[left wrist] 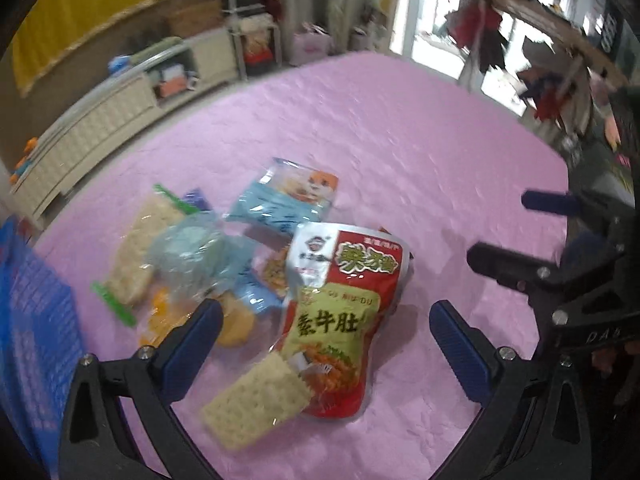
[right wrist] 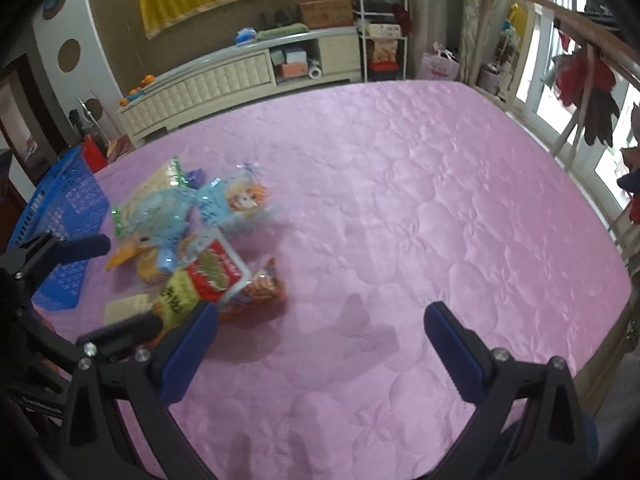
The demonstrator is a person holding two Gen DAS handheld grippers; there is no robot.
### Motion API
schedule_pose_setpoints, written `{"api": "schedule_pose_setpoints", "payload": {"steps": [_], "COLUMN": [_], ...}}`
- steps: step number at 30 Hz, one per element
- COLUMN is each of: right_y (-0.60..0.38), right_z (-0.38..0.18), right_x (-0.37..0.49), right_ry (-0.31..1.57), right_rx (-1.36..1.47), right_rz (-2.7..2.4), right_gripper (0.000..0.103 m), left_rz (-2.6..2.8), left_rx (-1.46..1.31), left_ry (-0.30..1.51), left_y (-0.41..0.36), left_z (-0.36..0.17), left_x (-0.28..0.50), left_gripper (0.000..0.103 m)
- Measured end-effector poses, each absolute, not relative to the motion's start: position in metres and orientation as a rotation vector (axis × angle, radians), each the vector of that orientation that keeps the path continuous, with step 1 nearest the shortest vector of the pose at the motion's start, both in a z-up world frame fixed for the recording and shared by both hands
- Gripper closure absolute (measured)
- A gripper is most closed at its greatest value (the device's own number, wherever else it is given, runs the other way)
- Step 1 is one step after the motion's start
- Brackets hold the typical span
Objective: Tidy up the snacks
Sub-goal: 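Reach the left tool to the red SU NIU DU pouch and grasp it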
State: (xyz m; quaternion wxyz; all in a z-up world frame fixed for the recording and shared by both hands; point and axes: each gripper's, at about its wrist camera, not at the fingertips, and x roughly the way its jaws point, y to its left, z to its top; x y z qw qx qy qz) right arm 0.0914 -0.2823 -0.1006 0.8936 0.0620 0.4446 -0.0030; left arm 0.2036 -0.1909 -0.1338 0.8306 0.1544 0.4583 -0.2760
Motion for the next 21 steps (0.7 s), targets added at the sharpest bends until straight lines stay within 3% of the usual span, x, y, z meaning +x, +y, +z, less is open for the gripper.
{"api": "schedule_pose_setpoints", "payload": {"steps": [3,8,12,18,21], "right_y": [-0.288,-0.293,-0.295,-0.3,-0.298], "right_z": [-0.11,-0.117,-0.119,-0.121,-0.117], "right_x": [0.096,0.102,0.103,0.104,0.103], "right_ry": [0.94,0.959,0.961,0.965,0.958], "right_rx": [0.147,0.177,0.185,0.211,0.214], "right_rz": [-0.011,0.0,0.008,0.01,0.018], "right_gripper": [0.0,0.0,0.0,0.0,0.0], "left_rz": [-0.626,-0.685,-0.684,-0.683,-0.672], "left_rx": [0.385,0.437,0.441,0.405,0.413], "left_ry": [0.995,1.086,1.14,1.147,1.135], "left_y": [-0.203,-0.217,-0.217,-0.212,-0.211], "left_z": [-0.142,-0.161,-0.168,-0.161,-0.158], "left_x": [0.21,0.22,0.224,0.221,0.216], "left_gripper": [0.008,0.025,0.029,0.041,0.053]}}
